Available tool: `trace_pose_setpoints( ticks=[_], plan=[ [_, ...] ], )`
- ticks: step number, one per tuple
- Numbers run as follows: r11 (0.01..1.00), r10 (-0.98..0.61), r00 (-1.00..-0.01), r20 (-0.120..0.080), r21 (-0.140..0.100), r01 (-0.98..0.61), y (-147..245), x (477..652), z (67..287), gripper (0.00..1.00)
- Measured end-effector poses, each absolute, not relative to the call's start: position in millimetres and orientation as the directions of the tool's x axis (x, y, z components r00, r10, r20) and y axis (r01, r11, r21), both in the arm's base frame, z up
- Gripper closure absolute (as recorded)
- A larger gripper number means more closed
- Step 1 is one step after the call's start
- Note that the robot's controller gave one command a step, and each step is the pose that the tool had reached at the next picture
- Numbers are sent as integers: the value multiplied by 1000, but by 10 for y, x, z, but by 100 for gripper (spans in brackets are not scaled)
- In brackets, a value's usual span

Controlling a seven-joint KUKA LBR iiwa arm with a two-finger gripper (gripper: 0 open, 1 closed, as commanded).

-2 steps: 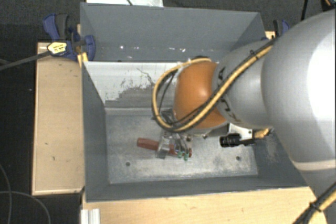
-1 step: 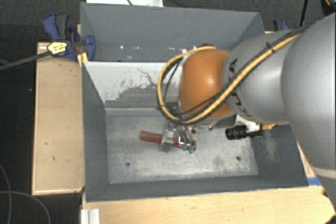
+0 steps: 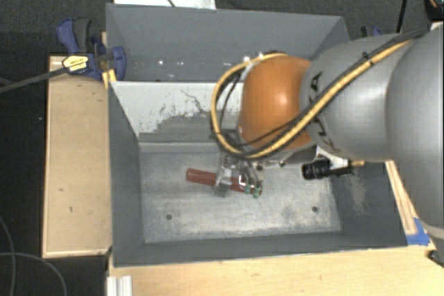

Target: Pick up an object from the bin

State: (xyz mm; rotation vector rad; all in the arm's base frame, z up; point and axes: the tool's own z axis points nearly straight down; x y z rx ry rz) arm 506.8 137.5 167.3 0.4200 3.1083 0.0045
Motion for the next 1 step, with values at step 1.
trace_pose_setpoints(
  ticks=[1],
  plan=[
    [966,260,-966,-5,4,260,1377,5083,2016,100]
  ],
)
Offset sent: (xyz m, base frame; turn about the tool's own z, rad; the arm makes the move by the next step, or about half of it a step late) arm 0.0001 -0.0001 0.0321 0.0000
